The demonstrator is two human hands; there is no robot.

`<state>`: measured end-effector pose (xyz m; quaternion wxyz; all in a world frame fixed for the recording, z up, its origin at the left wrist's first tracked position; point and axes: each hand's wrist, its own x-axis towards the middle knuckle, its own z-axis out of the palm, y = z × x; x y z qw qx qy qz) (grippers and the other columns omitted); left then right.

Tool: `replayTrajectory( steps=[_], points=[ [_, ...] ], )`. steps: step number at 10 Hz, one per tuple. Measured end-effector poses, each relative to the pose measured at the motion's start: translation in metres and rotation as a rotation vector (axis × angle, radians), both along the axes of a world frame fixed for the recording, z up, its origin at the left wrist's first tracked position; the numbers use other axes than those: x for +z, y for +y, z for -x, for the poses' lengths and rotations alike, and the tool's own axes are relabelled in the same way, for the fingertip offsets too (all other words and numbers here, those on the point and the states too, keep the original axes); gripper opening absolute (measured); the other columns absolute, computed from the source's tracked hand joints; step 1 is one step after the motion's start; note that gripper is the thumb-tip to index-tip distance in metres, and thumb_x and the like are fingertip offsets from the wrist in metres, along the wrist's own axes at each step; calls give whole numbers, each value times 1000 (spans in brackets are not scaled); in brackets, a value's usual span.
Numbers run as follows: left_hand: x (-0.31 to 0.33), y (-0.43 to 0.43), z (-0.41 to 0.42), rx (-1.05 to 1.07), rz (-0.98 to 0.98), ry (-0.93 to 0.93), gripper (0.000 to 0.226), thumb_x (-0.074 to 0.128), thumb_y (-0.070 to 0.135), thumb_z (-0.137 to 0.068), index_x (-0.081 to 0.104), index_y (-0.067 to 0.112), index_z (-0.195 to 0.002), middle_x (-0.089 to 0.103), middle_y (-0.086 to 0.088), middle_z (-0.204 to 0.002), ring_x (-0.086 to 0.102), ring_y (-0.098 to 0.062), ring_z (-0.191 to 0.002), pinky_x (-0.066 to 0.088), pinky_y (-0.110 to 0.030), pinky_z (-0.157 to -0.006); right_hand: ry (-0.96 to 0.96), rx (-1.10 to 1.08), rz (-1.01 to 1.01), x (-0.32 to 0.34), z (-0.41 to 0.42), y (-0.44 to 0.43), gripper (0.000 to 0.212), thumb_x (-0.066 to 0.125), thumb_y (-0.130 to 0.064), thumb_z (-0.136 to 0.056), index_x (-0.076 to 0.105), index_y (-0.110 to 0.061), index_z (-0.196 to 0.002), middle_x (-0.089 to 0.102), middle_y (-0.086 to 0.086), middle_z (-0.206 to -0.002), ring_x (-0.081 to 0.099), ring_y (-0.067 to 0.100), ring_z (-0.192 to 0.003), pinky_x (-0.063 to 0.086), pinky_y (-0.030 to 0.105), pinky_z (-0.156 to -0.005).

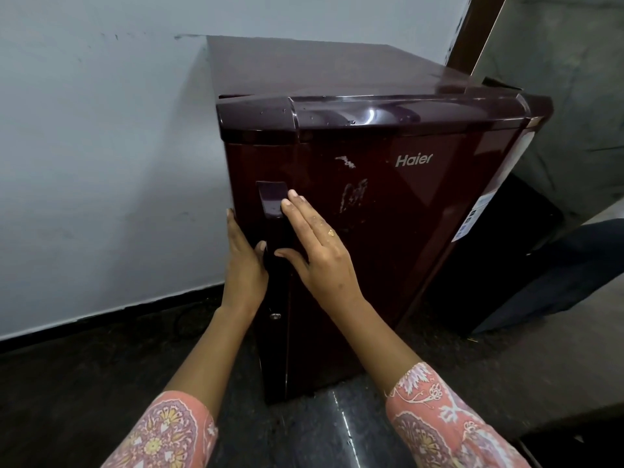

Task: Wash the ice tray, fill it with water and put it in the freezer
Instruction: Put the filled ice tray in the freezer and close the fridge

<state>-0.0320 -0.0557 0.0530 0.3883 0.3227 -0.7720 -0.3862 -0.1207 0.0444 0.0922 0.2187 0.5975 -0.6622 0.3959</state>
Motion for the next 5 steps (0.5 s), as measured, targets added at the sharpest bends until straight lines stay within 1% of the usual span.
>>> replayTrajectory(
  steps=[1, 2, 3, 4, 5],
  points=[
    [0, 0, 1, -3, 6, 7, 72, 44, 14, -96, -4, 27, -148, 21, -2, -153, 40, -22, -132, 45, -51, -98, 12, -7, 27, -3, 3, -4, 63, 71, -13, -79, 43, -5, -135, 44, 11, -143, 39, 20, -134, 37, 31, -109],
    [0, 0, 1, -3, 5, 15, 71, 41, 15, -97, -7, 24, -148, 17, -1, -154, 39, -22, -132, 44, -48, -100, 42, -35, 40, -4, 6, -7, 67, 72, -18, -78, 40, -11, -136, 46, 8, -142, 41, 21, -134, 40, 37, -107],
    [0, 2, 0, -19, -11, 4, 71, 40, 18, -98, -9, 23, -149, 11, 0, -156, 35, -21, -134, 41, -42, -103, 81, -88, 21, -3, 7, -6, 70, 71, -24, -79, 34, -17, -138, 45, 4, -143, 41, 21, -133, 42, 38, -105],
    [1, 2, -3, -33, -26, -18, 75, 37, 41, -92, -9, 24, -149, 5, 0, -158, 32, -21, -137, 40, -36, -101, 84, -111, 0, -3, 2, -3, 70, 67, -27, -82, 30, -18, -140, 42, 3, -146, 40, 22, -135, 45, 40, -101],
    [0, 4, -5, 34, 0, -60, 74, 31, 52, -90, -3, 26, -149, 9, 0, -158, 24, -25, -141, 29, -47, -111, 34, -117, -79, -3, -6, 4, 69, 60, -27, -87, 21, -20, -144, 31, 4, -151, 34, 21, -138, 43, 37, -103]
  ],
)
